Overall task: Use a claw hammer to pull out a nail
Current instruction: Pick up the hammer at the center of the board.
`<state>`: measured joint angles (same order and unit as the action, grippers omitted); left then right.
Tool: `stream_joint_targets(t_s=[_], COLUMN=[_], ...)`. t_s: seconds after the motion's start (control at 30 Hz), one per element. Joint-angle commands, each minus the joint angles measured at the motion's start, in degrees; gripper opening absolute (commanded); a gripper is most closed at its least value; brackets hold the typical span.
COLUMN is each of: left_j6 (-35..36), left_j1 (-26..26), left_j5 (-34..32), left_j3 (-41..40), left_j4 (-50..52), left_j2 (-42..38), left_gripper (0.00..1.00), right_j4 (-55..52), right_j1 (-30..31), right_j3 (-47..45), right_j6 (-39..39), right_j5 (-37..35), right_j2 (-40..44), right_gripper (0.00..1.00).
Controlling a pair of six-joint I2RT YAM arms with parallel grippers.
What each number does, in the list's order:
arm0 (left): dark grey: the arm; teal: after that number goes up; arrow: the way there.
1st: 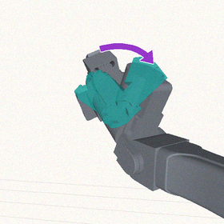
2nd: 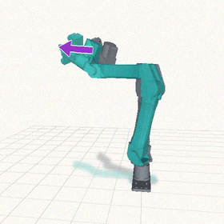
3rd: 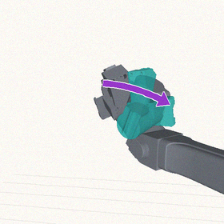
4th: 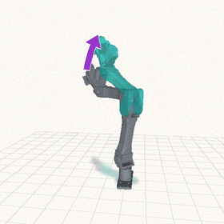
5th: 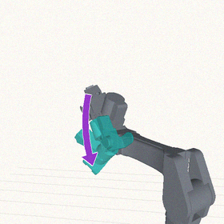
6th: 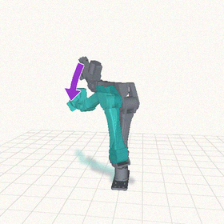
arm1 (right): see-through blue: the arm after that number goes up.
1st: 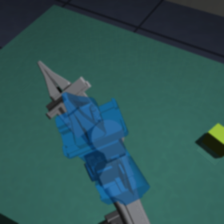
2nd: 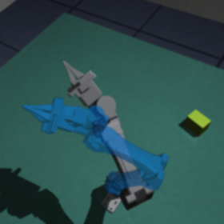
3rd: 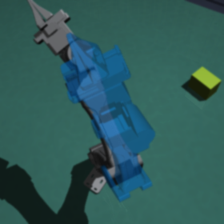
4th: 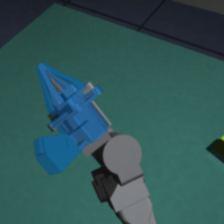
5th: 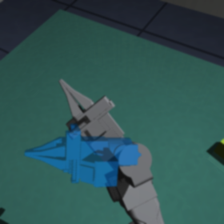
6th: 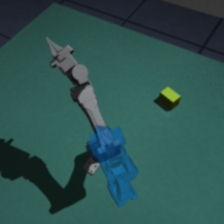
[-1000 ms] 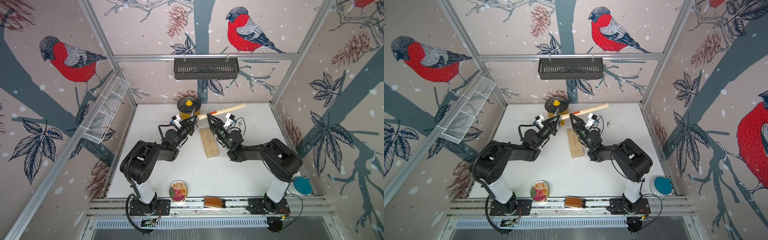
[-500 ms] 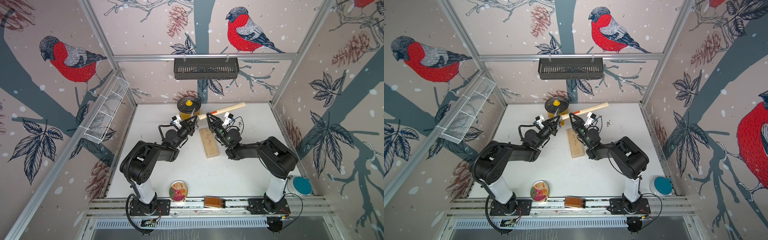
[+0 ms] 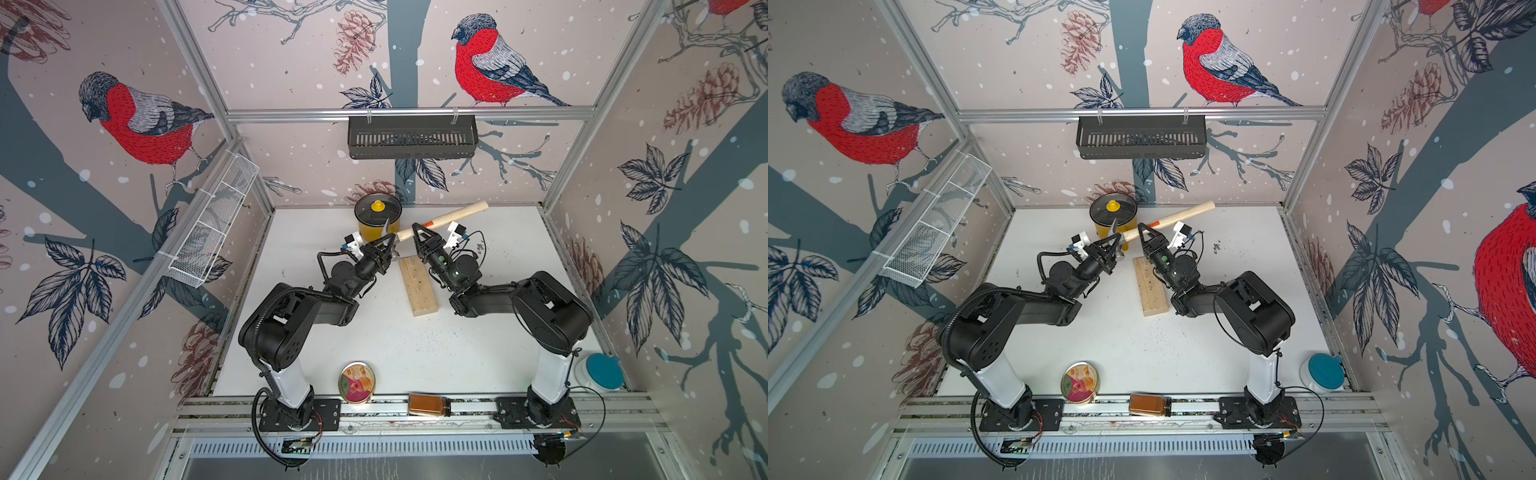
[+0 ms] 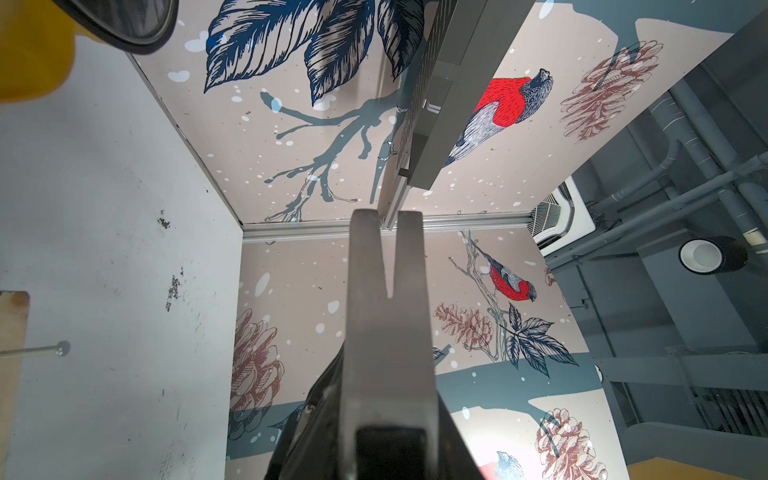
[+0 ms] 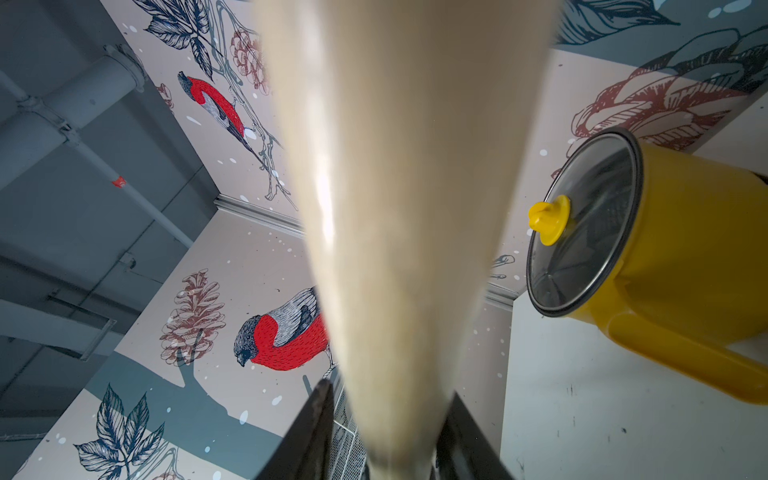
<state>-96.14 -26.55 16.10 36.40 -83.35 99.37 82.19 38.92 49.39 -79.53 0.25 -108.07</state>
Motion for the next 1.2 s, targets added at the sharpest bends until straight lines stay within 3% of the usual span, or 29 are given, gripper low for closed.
stream_joint_targets(t_s=[0.0,1.17], left_j6=[-0.9,1.3], left_j1=[-0.4,-3.6], left_j5=[0.4,1.5], left_j3=[-0.2,-4.9], left_j4=[-19.6,-19.3], left_j2=[-0.9,-1.5], left_gripper=[0.0,0.0], right_j4=[1.2,-4.3], right_j1=[-0.1,-1.7], right_j3=[1.0,4.1], right_j6=[0.0,0.3], right_j5=[0.9,4.6], right_j2=[-0.2,-0.1], right_gripper=[0.42,0.31])
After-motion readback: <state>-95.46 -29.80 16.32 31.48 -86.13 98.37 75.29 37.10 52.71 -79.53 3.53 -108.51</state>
